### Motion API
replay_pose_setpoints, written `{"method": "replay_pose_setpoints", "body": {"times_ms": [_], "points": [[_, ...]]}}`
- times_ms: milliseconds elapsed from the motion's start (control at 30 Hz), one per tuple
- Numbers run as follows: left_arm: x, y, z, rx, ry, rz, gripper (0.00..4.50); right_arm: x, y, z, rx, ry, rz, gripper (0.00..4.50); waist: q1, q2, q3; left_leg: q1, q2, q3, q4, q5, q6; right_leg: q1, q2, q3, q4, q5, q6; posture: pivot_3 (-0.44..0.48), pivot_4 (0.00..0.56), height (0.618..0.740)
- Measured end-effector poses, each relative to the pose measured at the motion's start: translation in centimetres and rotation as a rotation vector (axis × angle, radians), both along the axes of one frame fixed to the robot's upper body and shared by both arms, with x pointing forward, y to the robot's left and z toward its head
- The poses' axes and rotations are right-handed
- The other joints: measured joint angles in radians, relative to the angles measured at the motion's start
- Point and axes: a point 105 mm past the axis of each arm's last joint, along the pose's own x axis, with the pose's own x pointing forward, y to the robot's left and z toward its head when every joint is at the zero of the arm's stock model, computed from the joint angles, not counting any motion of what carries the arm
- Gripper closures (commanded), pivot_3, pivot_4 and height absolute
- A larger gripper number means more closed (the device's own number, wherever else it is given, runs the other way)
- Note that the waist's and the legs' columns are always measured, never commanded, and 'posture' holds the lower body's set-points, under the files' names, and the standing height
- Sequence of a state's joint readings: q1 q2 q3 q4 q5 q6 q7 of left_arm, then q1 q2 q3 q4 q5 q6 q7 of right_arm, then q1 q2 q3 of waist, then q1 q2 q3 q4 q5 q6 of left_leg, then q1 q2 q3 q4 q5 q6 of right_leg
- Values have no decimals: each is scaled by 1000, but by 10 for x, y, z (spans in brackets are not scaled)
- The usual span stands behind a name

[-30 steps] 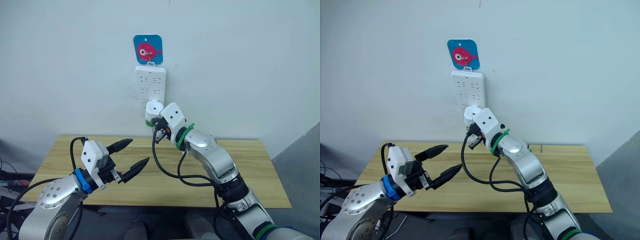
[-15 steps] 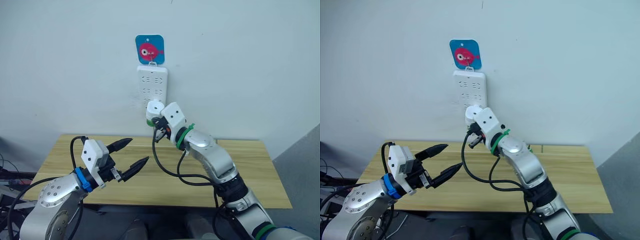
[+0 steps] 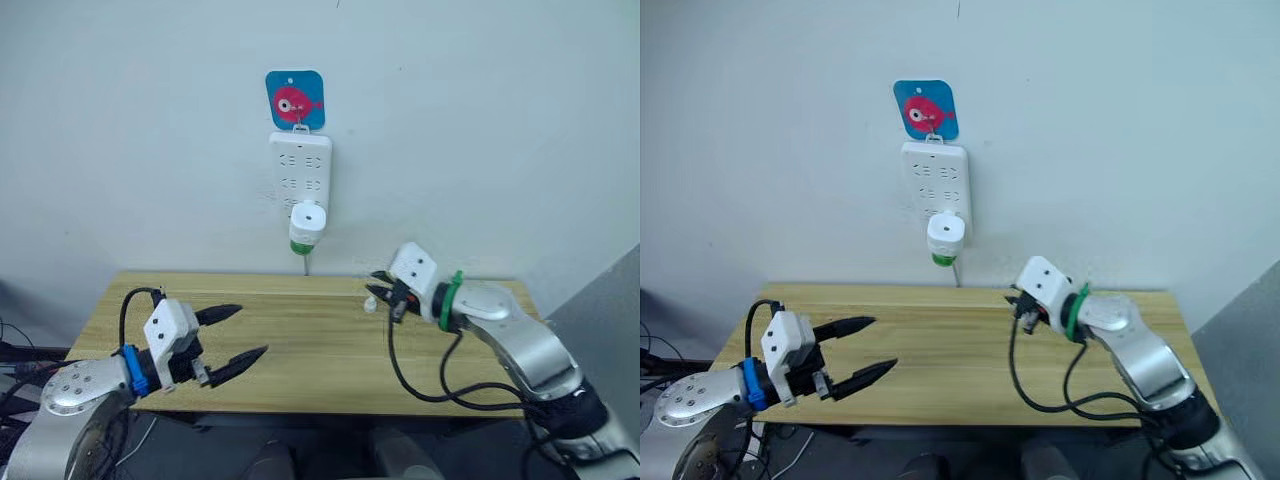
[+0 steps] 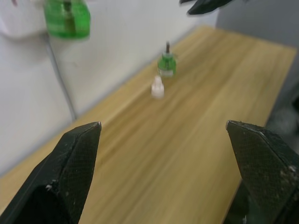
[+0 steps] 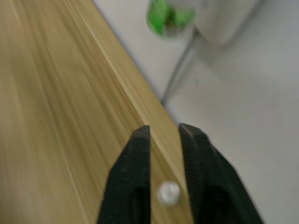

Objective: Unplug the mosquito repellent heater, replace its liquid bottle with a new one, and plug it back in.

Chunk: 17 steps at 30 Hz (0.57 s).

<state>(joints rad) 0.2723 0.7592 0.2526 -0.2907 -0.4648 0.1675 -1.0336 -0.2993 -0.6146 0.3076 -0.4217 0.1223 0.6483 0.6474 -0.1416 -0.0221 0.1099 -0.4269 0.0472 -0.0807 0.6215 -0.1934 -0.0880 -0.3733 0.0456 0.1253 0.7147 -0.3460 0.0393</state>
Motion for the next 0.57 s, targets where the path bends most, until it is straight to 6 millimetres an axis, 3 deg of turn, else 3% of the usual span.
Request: {"method": "replay_pose_setpoints", "body": {"times_ms": [133,233,400,567], "points": [[5,37,-10,102,29,48,0,-9,-56,-16,-137,57,-83,1191,3,-1,-2,0,-1,0,0,0,0,0,-1,0,0,0,0,-67,9,740],[12,45,-6,127,9,50,0,-12,-77,-14,-189,58,-96,107,2,-2,-6,0,0,1,0,0,0,0,-1,0,0,0,0,-63,8,740],[17,65,-8,258,44,99,0,-27,-124,-24,-317,134,-97,18,-1,-2,-9,2,0,1,0,0,0,1,-1,0,1,0,0,-51,8,740],[19,72,-11,319,41,139,0,-24,-137,-23,-306,135,-108,18,-1,-1,-9,5,0,2,0,0,0,4,-1,0,1,0,0,-39,8,740]]}}
